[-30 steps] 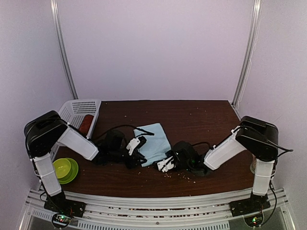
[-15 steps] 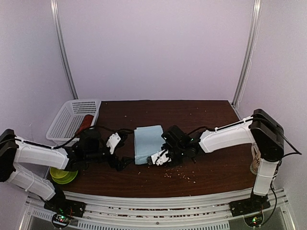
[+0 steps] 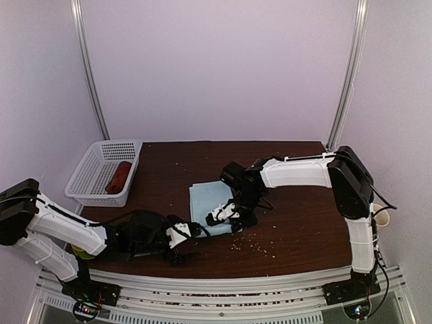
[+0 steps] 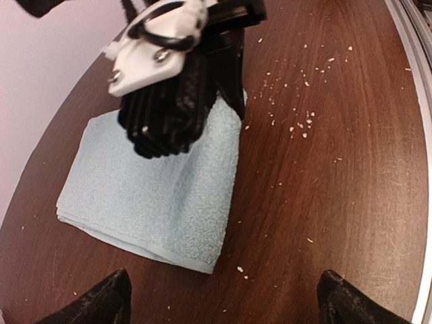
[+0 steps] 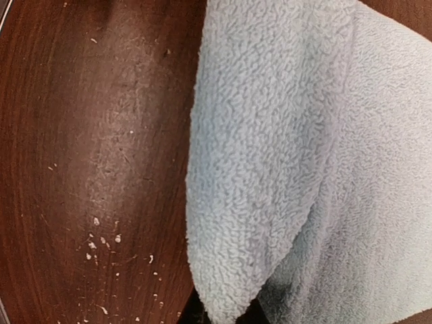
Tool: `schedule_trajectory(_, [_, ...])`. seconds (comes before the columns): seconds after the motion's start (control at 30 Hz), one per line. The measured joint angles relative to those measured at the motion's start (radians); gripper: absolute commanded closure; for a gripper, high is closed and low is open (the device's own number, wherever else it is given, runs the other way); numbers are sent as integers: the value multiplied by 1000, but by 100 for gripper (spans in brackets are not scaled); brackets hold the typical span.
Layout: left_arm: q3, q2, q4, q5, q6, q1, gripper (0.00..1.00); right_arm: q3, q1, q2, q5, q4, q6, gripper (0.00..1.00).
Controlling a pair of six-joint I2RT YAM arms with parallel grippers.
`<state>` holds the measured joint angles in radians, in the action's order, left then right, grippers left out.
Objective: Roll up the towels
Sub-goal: Roll the towel at the center of the board.
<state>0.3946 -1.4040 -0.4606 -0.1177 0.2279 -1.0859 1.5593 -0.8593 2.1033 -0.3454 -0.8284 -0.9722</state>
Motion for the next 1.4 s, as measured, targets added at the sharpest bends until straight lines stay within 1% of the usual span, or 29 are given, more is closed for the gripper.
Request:
schedule_trajectory(0.17, [4,-38,-32,-83,81,-69,4,116,16,71,-52,-167,-18,97])
schedule_trajectory(0.27, [13,-64,-48,-119,126,-98,8,153,18,96,-76,-237,-24,97])
schedule_trajectory(0.37, [49,-122,-48,-146,166,-109,11,179,18,114,-92,-303,-28,97])
schedule_trajectory(0.5, [91,-193,-48,-171,205,-109,16,198,18,130,-105,-359,-35,97])
schedule_trajectory(0.7, [121,-258,-69,-197,233,-109,21,202,20,136,-116,-389,-45,97])
schedule_trajectory(0.73, [126,-267,-77,-201,237,-109,24,202,20,136,-118,-392,-46,97])
schedule_trajectory(0.9, [148,-318,-119,-213,257,-117,42,204,23,141,-127,-403,-48,97])
schedule_trajectory(1.0, [161,-340,-123,-216,273,-125,53,210,30,145,-132,-414,-50,97])
schedule_trajectory(1.2, [170,-361,-118,-216,282,-135,71,233,40,162,-150,-439,-53,97])
schedule_trajectory(1.23, [173,-365,-113,-216,282,-137,76,233,41,163,-151,-440,-54,97])
schedule_trajectory(1.3, [182,-374,-109,-216,278,-137,93,233,42,163,-152,-442,-55,96])
schedule_trajectory(1.4, [201,-393,-92,-219,274,-139,100,233,43,163,-152,-443,-58,91])
